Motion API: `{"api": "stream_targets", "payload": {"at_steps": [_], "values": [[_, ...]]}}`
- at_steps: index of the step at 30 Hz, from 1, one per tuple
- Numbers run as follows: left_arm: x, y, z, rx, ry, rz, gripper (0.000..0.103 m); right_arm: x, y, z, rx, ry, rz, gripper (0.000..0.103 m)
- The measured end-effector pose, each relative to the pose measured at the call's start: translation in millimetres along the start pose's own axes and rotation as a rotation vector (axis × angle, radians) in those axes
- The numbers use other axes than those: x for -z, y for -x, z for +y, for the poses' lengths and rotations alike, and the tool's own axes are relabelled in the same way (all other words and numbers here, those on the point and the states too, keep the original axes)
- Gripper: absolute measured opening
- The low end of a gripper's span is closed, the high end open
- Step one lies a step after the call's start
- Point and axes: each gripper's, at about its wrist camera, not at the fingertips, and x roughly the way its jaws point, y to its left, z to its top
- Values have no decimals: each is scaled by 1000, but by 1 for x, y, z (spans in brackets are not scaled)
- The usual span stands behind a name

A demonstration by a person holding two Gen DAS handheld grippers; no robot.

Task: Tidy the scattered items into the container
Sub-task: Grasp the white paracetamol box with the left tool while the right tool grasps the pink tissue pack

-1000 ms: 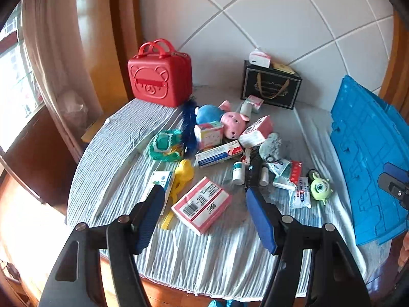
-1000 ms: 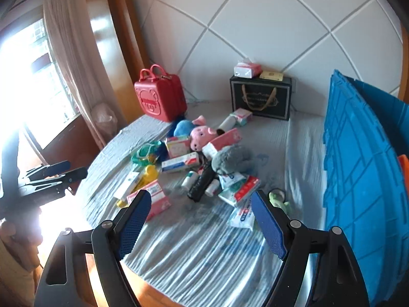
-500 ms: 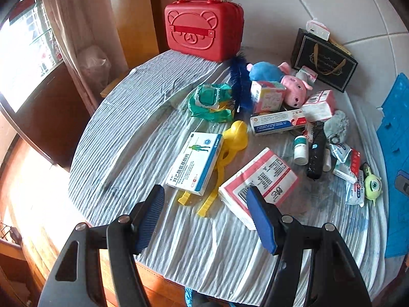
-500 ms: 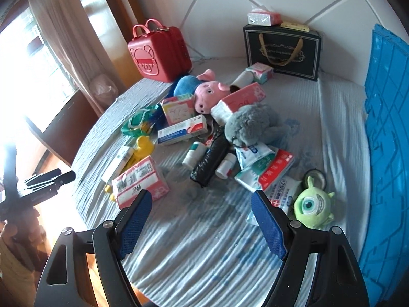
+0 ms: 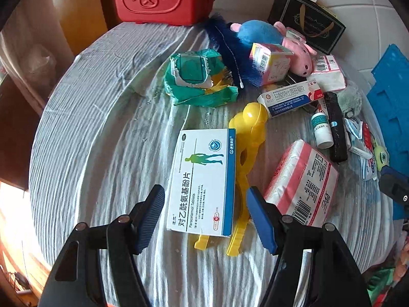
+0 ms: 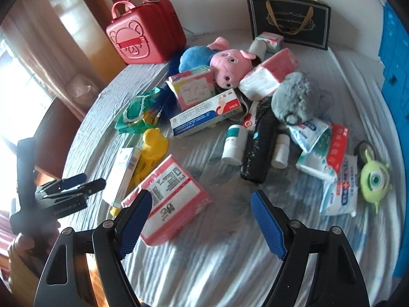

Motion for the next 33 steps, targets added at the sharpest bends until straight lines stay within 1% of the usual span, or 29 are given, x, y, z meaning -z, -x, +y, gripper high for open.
{"api": "stream_targets", "payload": {"at_steps": [1,3,4,6,7,8,10,12,15,17,19,22,25,28,31,33], "values": [[-4,-6,1,24,-23,12,66,2,-7,7,4,-29,4,81],[-10,-21,3,64,-64,41,66,6,-21,21,41,-77,14,81],[-11,-29,3,79,-78,60,66,8,-26,26,58,-106,18,81],[-11,-42,4,103,-103,96,66,13,-35,32,66,-167,29,81],[-10,-46,4,103,-120,97,66,15,-40,34,72,-192,35,81],[-9,-45,4,83,-146,71,66,16,-44,37,82,-212,40,81],[-9,-47,6,83,-184,67,70,16,-51,43,102,-229,44,81],[-10,-49,11,97,-197,81,72,15,-60,49,117,-245,49,81],[-10,-55,23,90,-201,102,72,16,-73,59,140,-267,64,81],[-10,-59,32,71,-188,108,72,17,-81,66,160,-264,73,85],[-11,-62,38,73,-178,113,72,18,-87,71,195,-244,72,95],[-12,-62,35,73,-194,111,72,17,-92,70,240,-241,75,96],[-13,-63,30,96,-199,105,72,19,-94,59,273,-297,91,96],[-13,-64,25,84,-211,84,72,21,-97,53,234,-355,96,96],[-11,-64,19,53,-239,64,72,19,-105,60,254,-348,97,97],[-11,-65,16,42,-258,54,72,20,-110,62,269,-354,94,99]]}}
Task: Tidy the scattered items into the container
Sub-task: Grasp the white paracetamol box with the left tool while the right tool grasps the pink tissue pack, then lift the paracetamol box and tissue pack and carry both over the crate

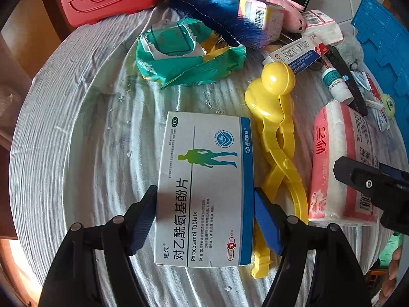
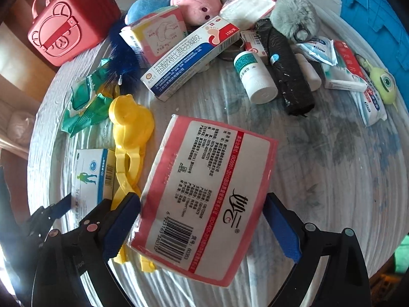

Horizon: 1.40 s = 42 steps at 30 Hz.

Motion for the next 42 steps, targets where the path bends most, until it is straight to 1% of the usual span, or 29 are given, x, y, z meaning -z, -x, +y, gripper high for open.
{"api": "stream_targets", "payload": {"at_steps": [6,11,14,17,22,25,30,36,39,42], "values": [[-6,-2,-6,-5,-13,-31,72,-1,-11,-2,-4,-22,-6,102],[1,7,-2,-31,-36,-49,71,1,-22,4,46,0,-6,102],[3,23,-1,-36,-37,-87,71,6,-12,10,65,44,-41,99],[-1,40,-2,-49,-55,-125,71,10,3,9,50,52,-65,99],[-8,70,-5,-47,-34,-187,71,9,41,6,48,81,-135,98],[-10,91,-11,-30,-24,-227,71,7,70,0,51,79,-190,98],[-16,126,-31,-5,-26,-311,71,-2,115,-12,47,96,-274,98],[-16,171,-79,8,-39,-410,71,2,186,-49,17,120,-402,98],[-15,193,-113,5,-41,-463,71,1,223,-75,4,142,-469,98],[-13,212,-153,-3,-36,-512,71,3,254,-105,-3,174,-513,98]]}}
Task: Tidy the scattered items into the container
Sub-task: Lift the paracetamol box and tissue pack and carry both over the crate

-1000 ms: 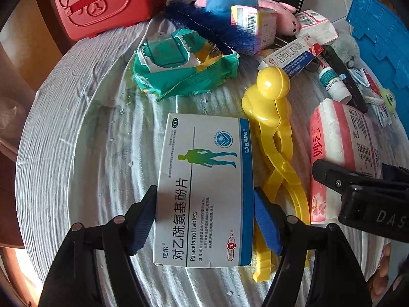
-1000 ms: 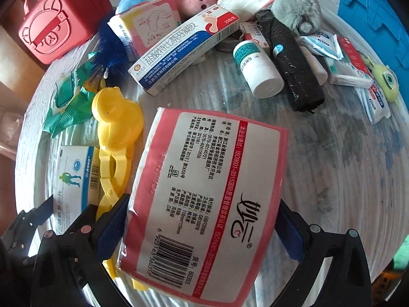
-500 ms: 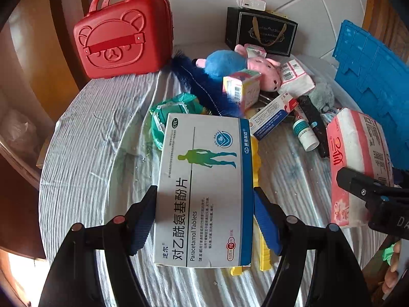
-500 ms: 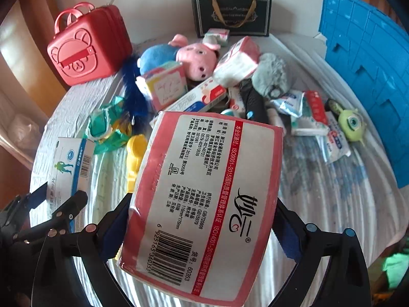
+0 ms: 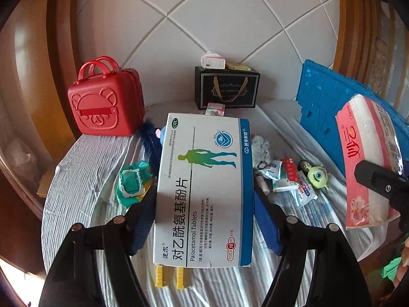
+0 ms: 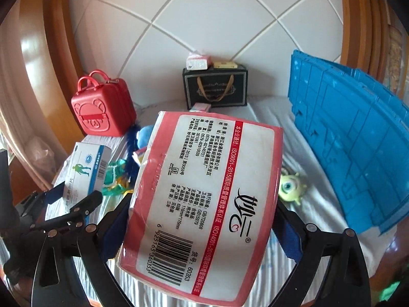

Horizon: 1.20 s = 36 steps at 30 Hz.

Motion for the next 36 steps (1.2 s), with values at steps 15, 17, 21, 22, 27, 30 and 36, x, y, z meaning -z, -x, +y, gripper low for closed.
{"api": "stream_targets", "payload": {"at_steps": [15,17,21,22,27,30,36], "values": [[-24,33,-168,-63,15,-69,71,-30,89,-142,-68,155,-127,98],[-30,31,-179,-76,-6,-80,71,-35,88,-152,-71,163,-134,98],[-50,21,-199,-63,-41,-109,71,-49,87,-172,-60,159,-162,98],[-57,18,-204,-55,-40,-116,71,-53,86,-178,-54,155,-166,98],[-97,7,-239,10,-68,-161,71,-82,92,-210,8,154,-193,98],[-121,7,-270,55,-101,-182,71,-99,104,-241,27,115,-218,98],[-163,14,-350,145,-141,-219,71,-126,134,-327,117,94,-240,98]]}}
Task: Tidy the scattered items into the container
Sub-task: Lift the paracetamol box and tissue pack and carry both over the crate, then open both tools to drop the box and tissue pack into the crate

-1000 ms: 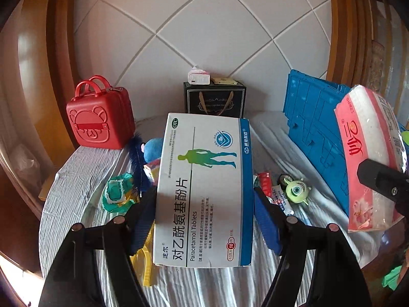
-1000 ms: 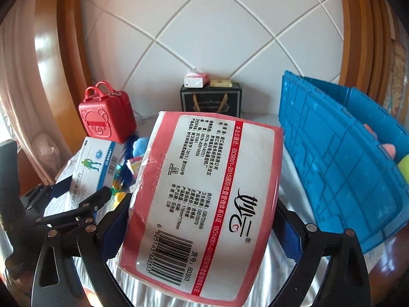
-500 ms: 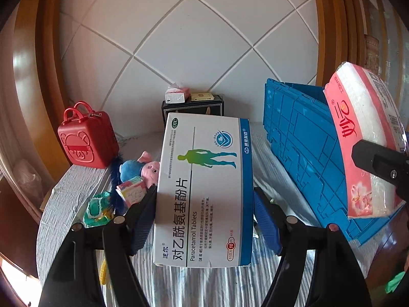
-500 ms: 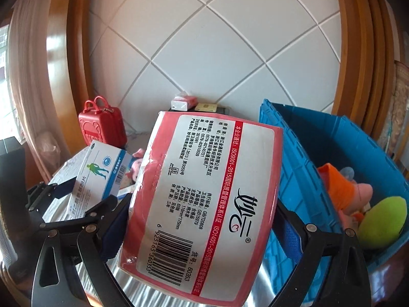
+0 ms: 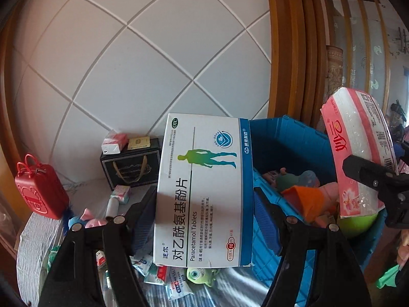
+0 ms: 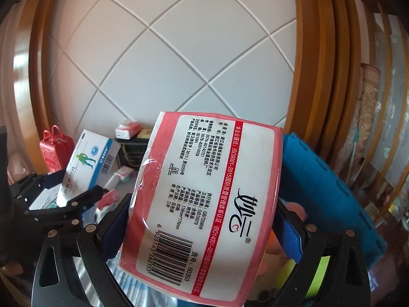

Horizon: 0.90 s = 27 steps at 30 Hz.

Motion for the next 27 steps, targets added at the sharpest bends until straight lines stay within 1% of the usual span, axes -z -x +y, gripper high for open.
{"api": "stream_targets", "payload": {"at_steps": [3,5,6,9,12,13,14,16,17,18,21,23,25,27], "values": [[-18,-9,-49,35,-7,-13,71,-4,8,-53,56,1,-15,98],[-29,-17,-83,60,-3,-7,71,-4,11,-90,58,5,-16,99],[-35,-25,-101,72,1,9,71,-3,10,-107,59,13,-12,99],[-57,-56,-147,95,11,100,71,-6,-6,-159,53,37,19,99],[-73,-89,-184,40,-10,199,71,-8,-29,-203,43,53,66,99],[-77,-100,-194,22,-15,242,71,-9,-38,-215,36,59,86,99],[-80,-114,-201,22,-9,305,71,-9,-49,-225,23,63,111,99],[-83,-138,-208,70,38,471,71,-10,-73,-243,-13,59,171,99],[-83,-148,-208,85,62,529,71,-11,-84,-249,-29,57,196,99],[-85,-158,-209,73,80,567,71,-12,-96,-254,-40,61,218,99],[-84,-186,-207,-25,82,611,71,-12,-132,-258,-52,93,283,99],[-72,-212,-203,-47,114,669,71,-6,-158,-252,-53,121,341,99],[-55,-240,-197,-51,137,738,71,2,-185,-248,-69,155,402,99],[-42,-262,-193,-67,136,779,71,15,-210,-243,-79,178,468,99]]}}
